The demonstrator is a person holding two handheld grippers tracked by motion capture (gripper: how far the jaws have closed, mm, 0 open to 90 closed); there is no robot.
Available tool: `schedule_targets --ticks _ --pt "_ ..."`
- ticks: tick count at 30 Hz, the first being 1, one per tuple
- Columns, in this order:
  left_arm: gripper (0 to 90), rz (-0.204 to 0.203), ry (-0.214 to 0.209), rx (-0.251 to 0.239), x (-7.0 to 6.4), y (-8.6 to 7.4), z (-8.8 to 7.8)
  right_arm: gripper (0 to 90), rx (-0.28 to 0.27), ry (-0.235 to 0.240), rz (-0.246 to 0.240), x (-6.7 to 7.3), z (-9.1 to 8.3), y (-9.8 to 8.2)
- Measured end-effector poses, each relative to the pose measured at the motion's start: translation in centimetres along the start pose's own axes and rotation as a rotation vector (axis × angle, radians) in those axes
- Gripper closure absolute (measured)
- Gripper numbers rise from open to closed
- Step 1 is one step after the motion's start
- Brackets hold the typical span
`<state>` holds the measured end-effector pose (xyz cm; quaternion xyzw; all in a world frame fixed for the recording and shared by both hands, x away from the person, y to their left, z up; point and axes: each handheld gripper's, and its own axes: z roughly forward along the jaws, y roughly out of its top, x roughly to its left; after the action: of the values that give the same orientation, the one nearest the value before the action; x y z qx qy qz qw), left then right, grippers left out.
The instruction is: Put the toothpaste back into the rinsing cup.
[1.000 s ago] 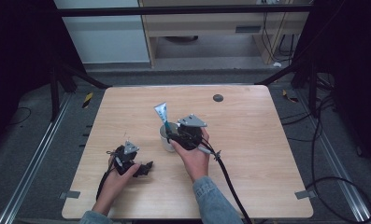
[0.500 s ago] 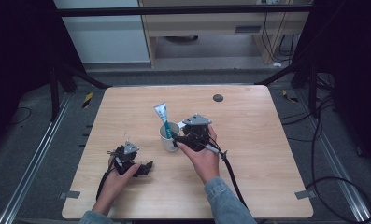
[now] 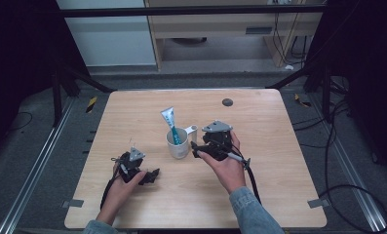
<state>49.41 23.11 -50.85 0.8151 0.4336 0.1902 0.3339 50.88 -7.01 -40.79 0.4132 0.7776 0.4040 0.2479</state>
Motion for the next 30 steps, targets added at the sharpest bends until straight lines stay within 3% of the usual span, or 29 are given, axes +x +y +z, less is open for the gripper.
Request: schedule_targets --ticks 16,25,30 --pt "0.0 0.002 0.001 0.002 0.0 0.0 0.0 7.3 0.021 -0.019 -0.018 -2.6 -1.7 -1.2" --pt "0.0 0.002 0.002 0.002 0.0 0.0 0.0 7.3 0.037 -0.06 -0.002 -4.8 -3.3 -2.6" --pt "0.0 0.002 0.002 0.002 0.0 0.0 0.0 7.7 0.049 -0.055 0.015 -6.0 -3.9 -3.4"
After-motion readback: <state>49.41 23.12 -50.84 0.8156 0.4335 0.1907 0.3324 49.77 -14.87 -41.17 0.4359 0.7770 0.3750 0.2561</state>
